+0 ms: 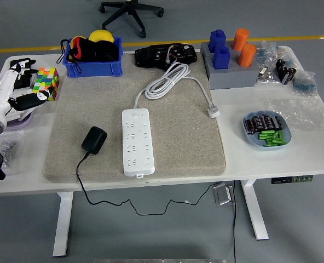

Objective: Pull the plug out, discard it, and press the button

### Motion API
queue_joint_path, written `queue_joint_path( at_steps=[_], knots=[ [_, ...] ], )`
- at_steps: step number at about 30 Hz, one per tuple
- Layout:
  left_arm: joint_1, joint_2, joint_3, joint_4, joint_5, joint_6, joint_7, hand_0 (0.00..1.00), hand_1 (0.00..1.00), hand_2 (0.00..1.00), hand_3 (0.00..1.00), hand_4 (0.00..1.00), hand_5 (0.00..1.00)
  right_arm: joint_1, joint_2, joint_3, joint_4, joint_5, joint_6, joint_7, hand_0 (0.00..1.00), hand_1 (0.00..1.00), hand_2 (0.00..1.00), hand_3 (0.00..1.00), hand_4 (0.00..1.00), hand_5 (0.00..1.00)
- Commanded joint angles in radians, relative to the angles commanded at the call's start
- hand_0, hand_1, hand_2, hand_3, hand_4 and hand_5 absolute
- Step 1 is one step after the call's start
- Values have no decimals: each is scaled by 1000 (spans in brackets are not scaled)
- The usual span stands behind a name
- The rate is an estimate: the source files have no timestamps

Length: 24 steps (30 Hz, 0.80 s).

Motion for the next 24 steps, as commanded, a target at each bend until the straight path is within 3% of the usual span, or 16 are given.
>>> queue_joint_path(
  at_steps=[24],
  knots=[
    [0,0,1,-2,-2,-4,0,858,784,790,888,769,154,-2,-1,-1,0,0,0,0,748,701,710,724,774,631]
  ],
)
